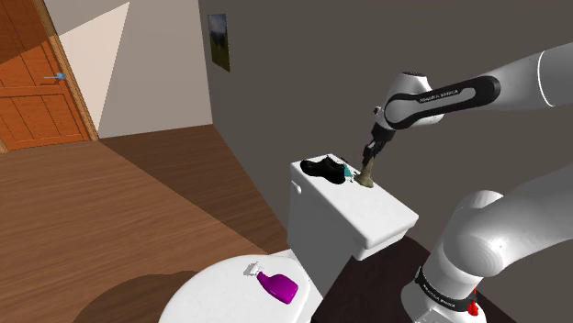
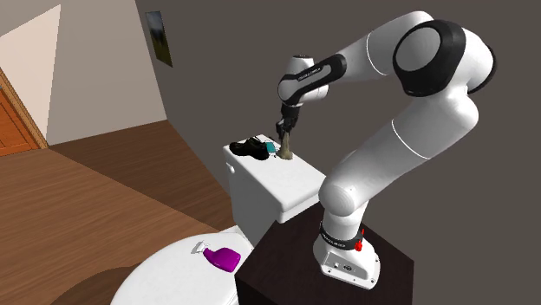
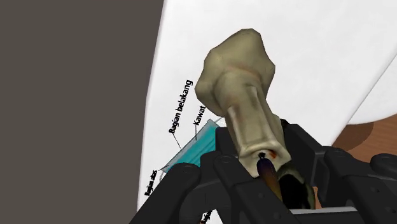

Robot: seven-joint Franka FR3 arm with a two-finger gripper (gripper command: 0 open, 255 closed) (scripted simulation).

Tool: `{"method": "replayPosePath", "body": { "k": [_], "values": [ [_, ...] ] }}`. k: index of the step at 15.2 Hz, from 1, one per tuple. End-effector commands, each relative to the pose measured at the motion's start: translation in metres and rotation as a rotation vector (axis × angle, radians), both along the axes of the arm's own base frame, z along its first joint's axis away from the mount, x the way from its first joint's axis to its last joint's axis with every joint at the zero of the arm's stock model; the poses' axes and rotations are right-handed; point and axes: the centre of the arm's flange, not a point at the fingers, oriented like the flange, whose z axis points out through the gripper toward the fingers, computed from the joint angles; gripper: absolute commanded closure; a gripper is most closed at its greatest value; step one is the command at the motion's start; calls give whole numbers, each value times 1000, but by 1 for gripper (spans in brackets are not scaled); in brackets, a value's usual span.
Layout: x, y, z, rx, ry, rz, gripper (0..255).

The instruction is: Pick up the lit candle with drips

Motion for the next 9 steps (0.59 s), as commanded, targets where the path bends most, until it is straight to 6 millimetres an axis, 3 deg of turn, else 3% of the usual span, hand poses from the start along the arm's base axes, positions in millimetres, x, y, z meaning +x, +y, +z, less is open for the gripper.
{"method": "replayPosePath", "body": {
  "k": [1,9],
  "values": [
    [1,1,11,0,0,0,255],
    [1,1,53,0,0,0,255]
  ]
}}
